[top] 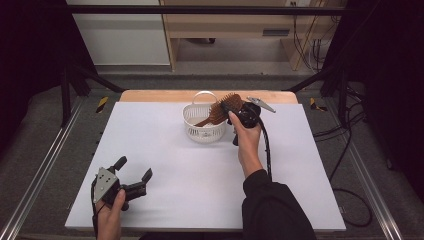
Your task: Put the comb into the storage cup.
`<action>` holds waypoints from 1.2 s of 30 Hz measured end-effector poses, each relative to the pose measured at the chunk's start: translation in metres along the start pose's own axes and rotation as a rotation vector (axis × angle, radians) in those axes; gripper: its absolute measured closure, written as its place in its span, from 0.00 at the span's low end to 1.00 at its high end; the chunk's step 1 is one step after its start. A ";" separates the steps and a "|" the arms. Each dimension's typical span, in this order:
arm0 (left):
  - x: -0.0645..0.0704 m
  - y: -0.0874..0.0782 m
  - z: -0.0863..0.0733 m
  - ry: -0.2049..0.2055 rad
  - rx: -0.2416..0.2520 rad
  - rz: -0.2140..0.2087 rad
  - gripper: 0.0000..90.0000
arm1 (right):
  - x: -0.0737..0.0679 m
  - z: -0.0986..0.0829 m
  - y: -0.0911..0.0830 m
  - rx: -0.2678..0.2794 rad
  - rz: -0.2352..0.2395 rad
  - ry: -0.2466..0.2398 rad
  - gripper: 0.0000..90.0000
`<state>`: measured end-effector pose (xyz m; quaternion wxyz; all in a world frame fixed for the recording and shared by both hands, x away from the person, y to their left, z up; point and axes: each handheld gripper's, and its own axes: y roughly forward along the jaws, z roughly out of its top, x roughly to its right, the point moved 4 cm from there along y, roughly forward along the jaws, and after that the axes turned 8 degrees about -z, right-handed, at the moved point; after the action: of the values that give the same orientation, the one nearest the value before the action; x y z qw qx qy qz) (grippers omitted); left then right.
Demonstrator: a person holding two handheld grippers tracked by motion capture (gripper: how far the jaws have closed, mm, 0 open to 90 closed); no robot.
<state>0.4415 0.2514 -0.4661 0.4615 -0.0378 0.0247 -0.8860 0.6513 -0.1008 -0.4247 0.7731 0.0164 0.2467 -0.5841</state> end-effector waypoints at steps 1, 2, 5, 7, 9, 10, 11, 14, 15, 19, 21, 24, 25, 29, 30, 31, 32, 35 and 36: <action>0.000 0.000 0.000 0.000 0.000 0.000 0.01 | 0.000 0.000 0.000 0.002 -0.001 -0.003 0.21; 0.000 0.000 0.000 0.000 0.001 -0.001 0.01 | 0.000 0.001 -0.001 0.005 -0.006 0.000 0.19; 0.000 0.001 0.000 0.002 -0.001 -0.001 0.01 | 0.002 0.003 -0.002 0.011 -0.017 -0.007 0.16; 0.000 0.000 0.000 0.003 -0.001 0.001 0.01 | 0.002 0.003 -0.004 0.011 -0.021 -0.011 0.14; 0.000 0.000 0.000 0.005 0.002 0.001 0.01 | 0.002 0.004 -0.007 0.015 -0.027 -0.026 0.13; 0.000 0.000 0.001 0.006 0.004 0.002 0.01 | 0.003 0.005 -0.008 0.018 -0.036 -0.036 0.14; 0.000 0.000 0.001 0.005 0.005 0.003 0.01 | 0.003 0.006 -0.010 0.025 -0.047 -0.057 0.13; 0.000 0.000 0.001 0.007 0.006 0.004 0.01 | 0.003 0.009 -0.014 0.033 -0.063 -0.085 0.12; 0.000 0.000 0.001 0.005 0.005 0.005 0.01 | 0.004 0.010 -0.015 0.039 -0.067 -0.092 0.12; -0.001 0.000 0.001 0.004 0.005 0.007 0.01 | 0.007 0.012 -0.021 0.049 -0.077 -0.110 0.11; 0.000 -0.001 0.001 0.005 0.005 0.007 0.01 | 0.008 0.013 -0.024 0.052 -0.077 -0.109 0.11; 0.000 -0.001 0.001 0.007 0.007 0.008 0.01 | 0.009 0.015 -0.030 0.060 -0.080 -0.119 0.11; -0.001 -0.001 0.001 0.007 0.007 0.009 0.01 | 0.010 0.015 -0.031 0.062 -0.083 -0.123 0.11; -0.001 -0.001 0.001 0.008 0.005 0.013 0.01 | 0.013 0.019 -0.038 0.073 -0.085 -0.131 0.11; -0.002 -0.001 0.001 0.010 0.005 0.013 0.01 | 0.014 0.020 -0.039 0.074 -0.086 -0.131 0.11; -0.002 -0.001 0.001 0.012 0.005 0.015 0.01 | 0.015 0.021 -0.041 0.077 -0.086 -0.133 0.10; -0.002 -0.001 0.001 0.014 0.004 0.017 0.01 | 0.016 0.021 -0.042 0.078 -0.085 -0.134 0.10; -0.002 -0.001 0.001 0.017 0.004 0.019 0.01 | 0.020 0.023 -0.047 0.084 -0.088 -0.135 0.10; -0.002 -0.001 0.001 0.019 0.003 0.019 0.01 | 0.021 0.024 -0.048 0.084 -0.085 -0.133 0.09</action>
<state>0.4416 0.2536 -0.4648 0.4699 -0.0285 0.0281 -0.8818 0.6205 -0.1425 -0.3997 0.7609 -0.0004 0.1707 -0.6260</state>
